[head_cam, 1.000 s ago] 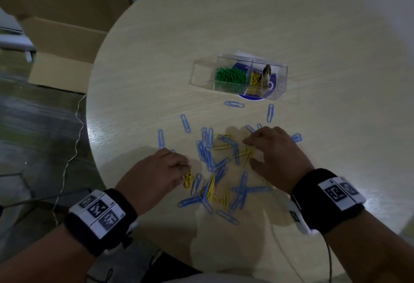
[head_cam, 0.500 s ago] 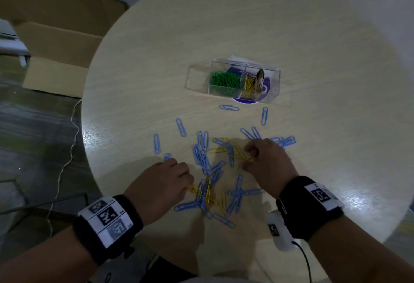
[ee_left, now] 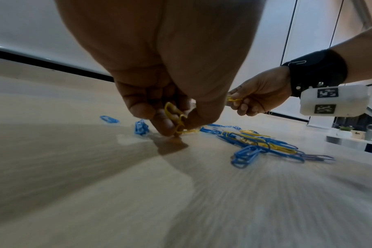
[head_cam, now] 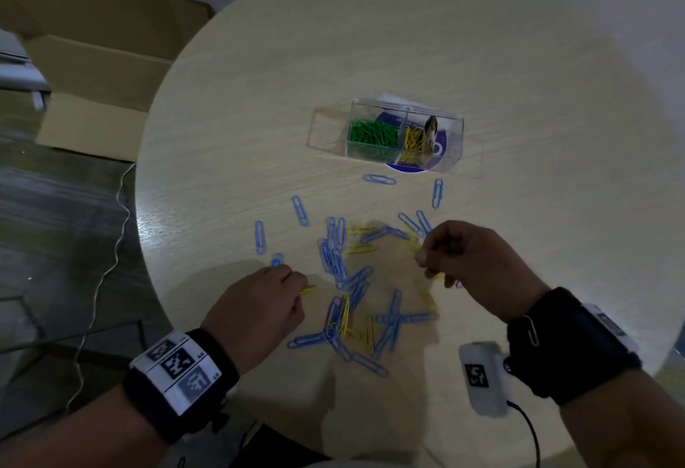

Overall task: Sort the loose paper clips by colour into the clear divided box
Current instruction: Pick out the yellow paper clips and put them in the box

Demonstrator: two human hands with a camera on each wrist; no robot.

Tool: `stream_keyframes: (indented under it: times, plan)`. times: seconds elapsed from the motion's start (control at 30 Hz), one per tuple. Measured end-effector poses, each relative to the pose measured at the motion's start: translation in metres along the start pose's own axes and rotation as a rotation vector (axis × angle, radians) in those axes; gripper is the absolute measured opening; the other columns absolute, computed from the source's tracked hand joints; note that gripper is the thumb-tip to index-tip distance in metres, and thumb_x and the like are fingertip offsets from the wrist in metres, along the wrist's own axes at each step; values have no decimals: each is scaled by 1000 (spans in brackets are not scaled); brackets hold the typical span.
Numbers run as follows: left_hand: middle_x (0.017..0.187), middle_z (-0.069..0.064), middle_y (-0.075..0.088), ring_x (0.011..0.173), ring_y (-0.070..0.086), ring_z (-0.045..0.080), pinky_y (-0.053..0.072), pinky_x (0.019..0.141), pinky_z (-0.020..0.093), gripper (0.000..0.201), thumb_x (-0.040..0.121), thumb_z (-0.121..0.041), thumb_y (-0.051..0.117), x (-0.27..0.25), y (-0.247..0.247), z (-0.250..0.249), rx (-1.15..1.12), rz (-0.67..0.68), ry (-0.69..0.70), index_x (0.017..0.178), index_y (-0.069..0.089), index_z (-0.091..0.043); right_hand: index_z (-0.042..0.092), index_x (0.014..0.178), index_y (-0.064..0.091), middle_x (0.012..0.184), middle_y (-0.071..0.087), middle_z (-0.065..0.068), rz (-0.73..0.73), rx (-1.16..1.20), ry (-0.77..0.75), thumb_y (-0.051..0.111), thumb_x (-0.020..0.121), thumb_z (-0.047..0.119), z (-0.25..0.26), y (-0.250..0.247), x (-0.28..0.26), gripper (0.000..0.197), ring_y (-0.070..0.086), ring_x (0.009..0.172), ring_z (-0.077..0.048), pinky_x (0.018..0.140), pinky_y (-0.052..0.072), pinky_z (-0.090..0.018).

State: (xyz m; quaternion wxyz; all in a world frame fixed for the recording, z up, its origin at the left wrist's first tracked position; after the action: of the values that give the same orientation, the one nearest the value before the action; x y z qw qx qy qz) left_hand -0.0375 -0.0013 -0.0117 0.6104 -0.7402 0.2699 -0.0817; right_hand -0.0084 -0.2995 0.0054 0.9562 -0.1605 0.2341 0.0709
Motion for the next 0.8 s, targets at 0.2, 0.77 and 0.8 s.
stream_keyframes:
  times: [0.2,0.77,0.8]
  plan:
    - [81,0,55,69,57,23,48,57,34,21,84,-27,44,2,3,-3,-18,9,-23,91,63,-21,21,80,72,56,63,6,51,-393,-12,71,80,18,2,-4,1,4,55,52,2,52,39,-12]
    - [76,-5,70,71,62,8,44,68,18,9,75,-18,72,132,-80,-27,-606,-301,-299,84,73,-20,18,73,67,60,68,-3,-517,43,-110,76,76,25,43,-31,26,13,63,54,-13,53,41,-28]
    - [74,-7,69,70,60,5,41,66,15,9,76,-19,71,149,-85,-33,-631,-332,-304,84,74,-20,19,73,67,60,68,-2,-543,49,-112,76,76,26,45,-33,29,13,63,55,-14,54,42,-31]
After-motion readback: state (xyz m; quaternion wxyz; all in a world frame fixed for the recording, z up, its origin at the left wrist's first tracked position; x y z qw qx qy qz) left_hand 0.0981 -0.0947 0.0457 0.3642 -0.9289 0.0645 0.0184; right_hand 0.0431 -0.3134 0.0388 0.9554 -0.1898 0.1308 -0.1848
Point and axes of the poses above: each hand's wrist, its own x-axis towards the middle knuckle, its own y-axis out of the palm, z = x × y, the point moved 1 cm from there along x, towards the middle knuckle
